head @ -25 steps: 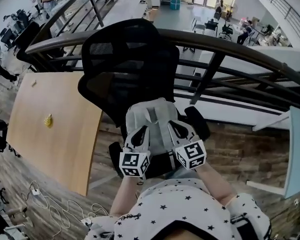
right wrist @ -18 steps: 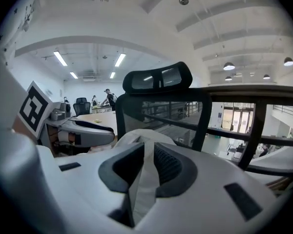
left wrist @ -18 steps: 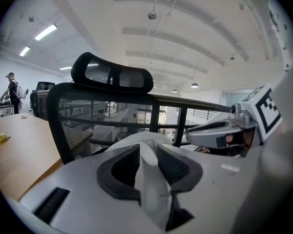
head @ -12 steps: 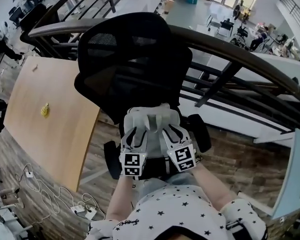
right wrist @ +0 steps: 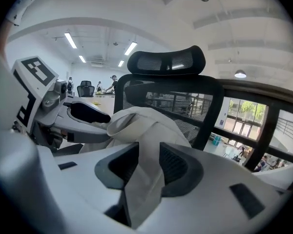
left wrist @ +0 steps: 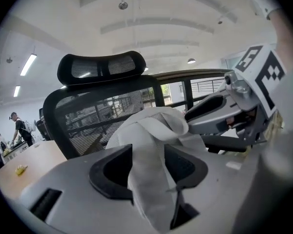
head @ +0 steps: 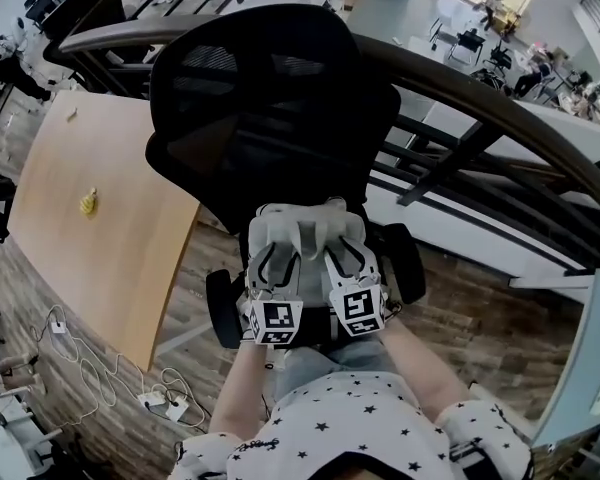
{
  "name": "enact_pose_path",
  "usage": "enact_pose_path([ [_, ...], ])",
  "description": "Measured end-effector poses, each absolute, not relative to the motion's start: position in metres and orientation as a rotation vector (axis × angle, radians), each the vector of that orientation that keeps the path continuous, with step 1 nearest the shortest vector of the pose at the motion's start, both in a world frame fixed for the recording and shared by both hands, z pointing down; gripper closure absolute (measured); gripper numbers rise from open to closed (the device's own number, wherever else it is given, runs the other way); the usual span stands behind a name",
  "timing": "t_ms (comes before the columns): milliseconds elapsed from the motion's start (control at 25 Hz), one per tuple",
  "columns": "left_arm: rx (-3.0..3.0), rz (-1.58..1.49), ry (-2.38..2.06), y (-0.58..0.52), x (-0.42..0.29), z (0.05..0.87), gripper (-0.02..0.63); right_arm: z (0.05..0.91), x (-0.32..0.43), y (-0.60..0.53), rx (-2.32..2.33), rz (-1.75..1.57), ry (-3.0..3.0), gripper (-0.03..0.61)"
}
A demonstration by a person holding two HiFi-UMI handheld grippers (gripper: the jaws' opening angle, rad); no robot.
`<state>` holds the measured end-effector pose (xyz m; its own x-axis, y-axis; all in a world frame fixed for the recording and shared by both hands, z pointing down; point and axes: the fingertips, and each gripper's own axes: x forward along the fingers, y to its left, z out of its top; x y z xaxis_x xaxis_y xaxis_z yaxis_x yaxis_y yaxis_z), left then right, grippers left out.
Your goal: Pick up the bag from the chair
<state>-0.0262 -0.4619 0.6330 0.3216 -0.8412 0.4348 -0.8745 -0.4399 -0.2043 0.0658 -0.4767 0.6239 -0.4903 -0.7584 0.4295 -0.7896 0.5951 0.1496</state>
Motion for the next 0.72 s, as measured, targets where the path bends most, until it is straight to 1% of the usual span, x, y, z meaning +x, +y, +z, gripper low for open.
enact_pose_path([
  [280,2.543,0.756,-1.627,-0.484,-0.023,0.627,0.416,0.608,0.053,-0.494,1.238,0.059,-2.443,0.454],
  [720,2.537,0.493,-1.648,-0.529,-0.015,0.583,0.417,0.586,0.038,-0.518,1.213,0.015,-2.511,0.454],
])
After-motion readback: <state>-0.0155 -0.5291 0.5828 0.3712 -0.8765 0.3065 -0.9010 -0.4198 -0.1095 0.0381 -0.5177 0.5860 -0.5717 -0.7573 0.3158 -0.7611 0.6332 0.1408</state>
